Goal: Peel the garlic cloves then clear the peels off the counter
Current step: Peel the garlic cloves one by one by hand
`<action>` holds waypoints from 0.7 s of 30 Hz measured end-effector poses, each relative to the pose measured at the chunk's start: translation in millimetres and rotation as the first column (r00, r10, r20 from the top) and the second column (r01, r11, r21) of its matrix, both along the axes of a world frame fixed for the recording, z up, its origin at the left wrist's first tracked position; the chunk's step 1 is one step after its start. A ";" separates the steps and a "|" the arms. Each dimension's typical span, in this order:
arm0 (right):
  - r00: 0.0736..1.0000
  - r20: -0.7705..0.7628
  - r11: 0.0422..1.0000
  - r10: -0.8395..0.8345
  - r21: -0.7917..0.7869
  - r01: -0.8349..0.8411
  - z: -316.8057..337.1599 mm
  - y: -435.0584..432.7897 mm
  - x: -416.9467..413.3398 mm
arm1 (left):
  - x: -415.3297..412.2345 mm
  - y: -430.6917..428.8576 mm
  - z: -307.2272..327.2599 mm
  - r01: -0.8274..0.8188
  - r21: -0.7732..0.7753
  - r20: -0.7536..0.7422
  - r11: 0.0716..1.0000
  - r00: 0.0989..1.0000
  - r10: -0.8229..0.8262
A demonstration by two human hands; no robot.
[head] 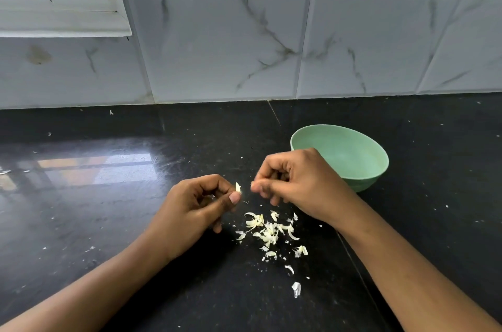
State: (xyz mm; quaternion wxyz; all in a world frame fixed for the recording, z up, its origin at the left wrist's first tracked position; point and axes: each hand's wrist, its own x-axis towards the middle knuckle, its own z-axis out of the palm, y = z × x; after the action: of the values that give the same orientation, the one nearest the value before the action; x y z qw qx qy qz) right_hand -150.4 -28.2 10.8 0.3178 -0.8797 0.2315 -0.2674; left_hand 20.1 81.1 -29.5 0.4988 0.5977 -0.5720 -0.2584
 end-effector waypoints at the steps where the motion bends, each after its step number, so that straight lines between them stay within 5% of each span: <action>1: 0.999 -0.039 1.000 0.028 -0.011 -0.028 -0.3 0.0 -0.3 | 0.4 -0.1 -0.5 -0.001 -0.002 0.005 1.000 1.000 0.001; 6: 0.973 -0.214 0.993 0.087 -0.059 -0.102 -2.4 0.5 -1.6 | 1.1 -1.0 -2.5 0.001 -0.008 0.019 1.000 1.000 0.000; 14: 0.996 0.010 0.996 -0.092 -0.001 0.092 -0.1 0.1 -2.3 | 1.8 -1.2 -3.7 -0.009 -0.001 0.029 1.000 1.000 0.009; 21: 0.996 0.006 0.991 0.087 0.103 -0.087 -13.9 8.8 12.5 | -0.2 -1.0 -2.1 -0.011 0.006 0.080 1.000 0.997 0.011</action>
State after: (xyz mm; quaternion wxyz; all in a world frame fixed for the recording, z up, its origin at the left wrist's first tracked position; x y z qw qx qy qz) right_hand -138.0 -19.4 -3.1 0.3746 -0.8712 0.2061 -0.2415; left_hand 19.9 80.1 -31.6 0.4752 0.6122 -0.5873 -0.2334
